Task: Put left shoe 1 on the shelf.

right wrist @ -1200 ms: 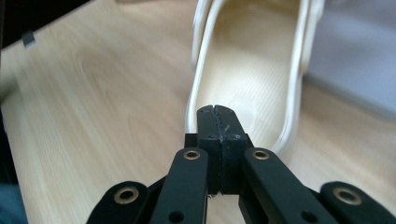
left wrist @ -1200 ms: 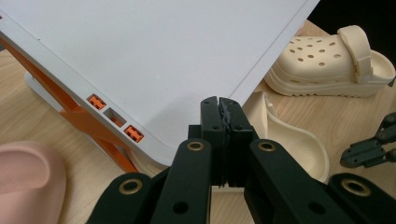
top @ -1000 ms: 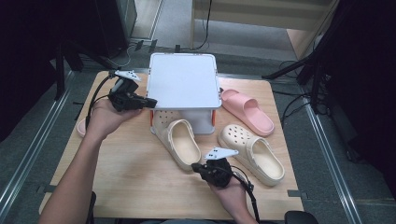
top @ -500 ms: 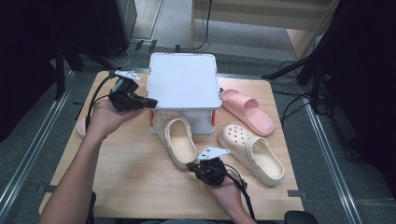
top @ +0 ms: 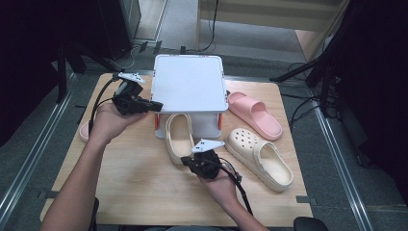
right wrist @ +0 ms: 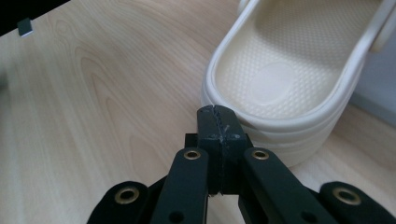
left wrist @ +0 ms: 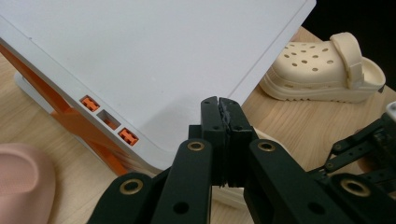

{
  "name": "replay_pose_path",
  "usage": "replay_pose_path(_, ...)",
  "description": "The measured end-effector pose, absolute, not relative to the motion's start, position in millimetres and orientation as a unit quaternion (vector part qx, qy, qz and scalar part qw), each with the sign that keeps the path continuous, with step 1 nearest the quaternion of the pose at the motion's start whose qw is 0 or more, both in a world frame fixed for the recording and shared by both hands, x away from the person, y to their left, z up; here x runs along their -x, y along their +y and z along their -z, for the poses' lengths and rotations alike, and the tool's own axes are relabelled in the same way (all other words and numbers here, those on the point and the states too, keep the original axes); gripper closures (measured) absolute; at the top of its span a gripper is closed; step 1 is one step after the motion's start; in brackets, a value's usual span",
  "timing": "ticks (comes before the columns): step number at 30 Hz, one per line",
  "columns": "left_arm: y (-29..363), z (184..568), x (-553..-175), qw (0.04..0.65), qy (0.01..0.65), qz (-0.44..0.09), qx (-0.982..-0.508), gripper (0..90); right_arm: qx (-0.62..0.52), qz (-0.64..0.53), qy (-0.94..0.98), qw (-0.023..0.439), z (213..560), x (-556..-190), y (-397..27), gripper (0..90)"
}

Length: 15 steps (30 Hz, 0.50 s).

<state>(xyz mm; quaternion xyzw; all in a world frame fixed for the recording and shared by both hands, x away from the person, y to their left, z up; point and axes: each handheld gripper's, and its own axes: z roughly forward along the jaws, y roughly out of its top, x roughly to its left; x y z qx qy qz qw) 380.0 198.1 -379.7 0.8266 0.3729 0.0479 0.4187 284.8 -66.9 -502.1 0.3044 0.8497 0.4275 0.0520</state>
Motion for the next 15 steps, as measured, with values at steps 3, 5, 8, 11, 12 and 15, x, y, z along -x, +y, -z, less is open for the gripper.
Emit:
replay_pose_path(3,199.3,380.4,-380.3,0.423,0.373,-0.044,-0.825,89.7,-0.302,-0.422,0.853,0.053,503.3,-293.5,-58.1,90.0)
replay_pose_path(5,199.5,380.3,-380.1,0.423,0.374,-0.044,-0.825,89.7,-0.301,-0.421,0.854,0.054,503.9,-299.3,-53.1,90.0)
replay_pose_path(8,198.9,380.1,-379.8,0.421,0.373,-0.048,-0.825,89.7,-0.303,-0.429,0.85,0.051,503.2,-306.9,-45.7,90.0)
replay_pose_path(11,198.6,379.9,-379.6,0.42,0.374,-0.048,-0.826,89.7,-0.305,-0.431,0.848,0.05,503.4,-315.7,-38.0,90.0)
replay_pose_path(12,198.3,379.7,-379.3,0.419,0.373,-0.048,-0.826,89.7,-0.305,-0.438,0.844,0.042,503.2,-318.6,-36.2,90.0)
replay_pose_path(15,198.3,379.6,-379.3,0.419,0.372,-0.049,-0.827,89.7,-0.31,-0.436,0.843,0.051,503.2,-326.1,-28.9,90.0)
